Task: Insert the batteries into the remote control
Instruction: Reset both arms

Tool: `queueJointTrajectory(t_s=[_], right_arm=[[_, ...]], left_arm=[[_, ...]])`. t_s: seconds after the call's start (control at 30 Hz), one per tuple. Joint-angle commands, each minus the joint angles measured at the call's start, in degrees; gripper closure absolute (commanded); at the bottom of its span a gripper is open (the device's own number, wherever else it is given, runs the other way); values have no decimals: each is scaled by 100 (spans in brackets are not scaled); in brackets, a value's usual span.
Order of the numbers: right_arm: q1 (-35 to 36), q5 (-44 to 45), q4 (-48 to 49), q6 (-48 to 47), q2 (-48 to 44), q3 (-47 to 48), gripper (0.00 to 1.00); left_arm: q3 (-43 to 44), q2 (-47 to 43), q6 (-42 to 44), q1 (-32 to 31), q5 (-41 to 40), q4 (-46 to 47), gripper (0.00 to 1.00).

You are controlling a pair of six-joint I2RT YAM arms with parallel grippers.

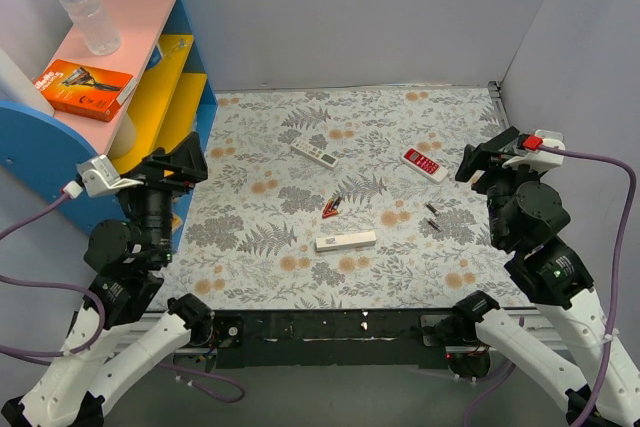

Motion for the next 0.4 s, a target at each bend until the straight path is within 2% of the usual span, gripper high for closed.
queueJointTrajectory(t_s=[0.0, 0.37], right_arm=[[-19, 134, 442, -173, 19, -35, 18], [-19, 160, 591, -244, -69, -220, 18]], left_arm=[[-139, 59, 209, 28, -123, 150, 2], [-165, 279, 191, 19, -299, 168, 2]])
